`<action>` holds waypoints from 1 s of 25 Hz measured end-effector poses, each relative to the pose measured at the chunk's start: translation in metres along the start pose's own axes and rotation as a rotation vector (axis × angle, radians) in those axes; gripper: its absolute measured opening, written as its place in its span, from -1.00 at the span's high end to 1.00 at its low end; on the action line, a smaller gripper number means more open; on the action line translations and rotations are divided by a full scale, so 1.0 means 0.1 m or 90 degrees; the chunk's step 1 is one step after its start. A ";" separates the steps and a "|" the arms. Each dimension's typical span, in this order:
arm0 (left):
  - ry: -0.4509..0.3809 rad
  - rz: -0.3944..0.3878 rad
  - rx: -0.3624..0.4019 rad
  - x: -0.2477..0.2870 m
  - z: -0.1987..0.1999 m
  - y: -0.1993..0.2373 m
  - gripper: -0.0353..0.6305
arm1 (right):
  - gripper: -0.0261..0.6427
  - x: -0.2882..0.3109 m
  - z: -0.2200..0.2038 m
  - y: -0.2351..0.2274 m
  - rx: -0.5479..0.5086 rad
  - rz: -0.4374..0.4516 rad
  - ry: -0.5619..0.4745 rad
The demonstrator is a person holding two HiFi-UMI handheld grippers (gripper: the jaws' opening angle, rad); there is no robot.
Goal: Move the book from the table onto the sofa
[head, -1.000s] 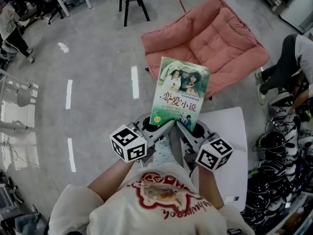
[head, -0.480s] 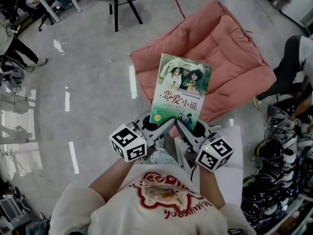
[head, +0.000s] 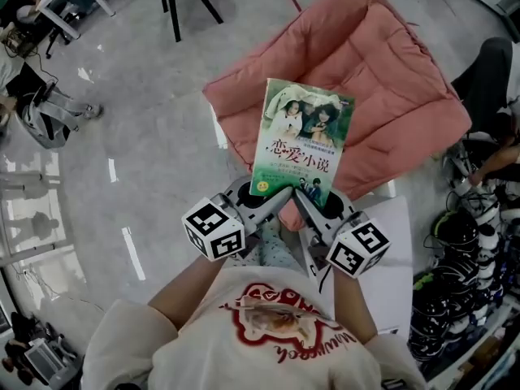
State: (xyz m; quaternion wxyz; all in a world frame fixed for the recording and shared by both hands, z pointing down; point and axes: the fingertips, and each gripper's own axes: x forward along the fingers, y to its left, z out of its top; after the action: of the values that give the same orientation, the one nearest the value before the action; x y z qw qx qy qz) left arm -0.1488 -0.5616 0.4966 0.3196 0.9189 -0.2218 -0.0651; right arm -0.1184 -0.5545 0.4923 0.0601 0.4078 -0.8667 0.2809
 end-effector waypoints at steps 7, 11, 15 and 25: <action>0.049 0.063 0.013 -0.87 0.45 -1.26 0.49 | 0.58 -0.77 0.34 1.32 0.060 0.049 -0.014; 0.072 0.069 0.015 -0.84 0.58 -1.27 0.49 | 0.58 -0.75 0.46 1.33 0.086 0.047 -0.022; 0.083 0.068 0.012 -0.80 0.48 -1.21 0.49 | 0.58 -0.74 0.37 1.25 0.090 0.043 -0.034; 0.143 0.075 0.011 -0.67 0.01 -0.85 0.49 | 0.58 -0.58 -0.12 0.88 0.144 0.030 -0.039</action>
State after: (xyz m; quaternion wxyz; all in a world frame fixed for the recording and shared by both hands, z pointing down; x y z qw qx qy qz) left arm -0.1779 -0.4733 0.4419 0.3379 0.9085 -0.2384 0.0592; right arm -0.1472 -0.4638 0.4445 -0.0192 0.3999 -0.8401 0.3659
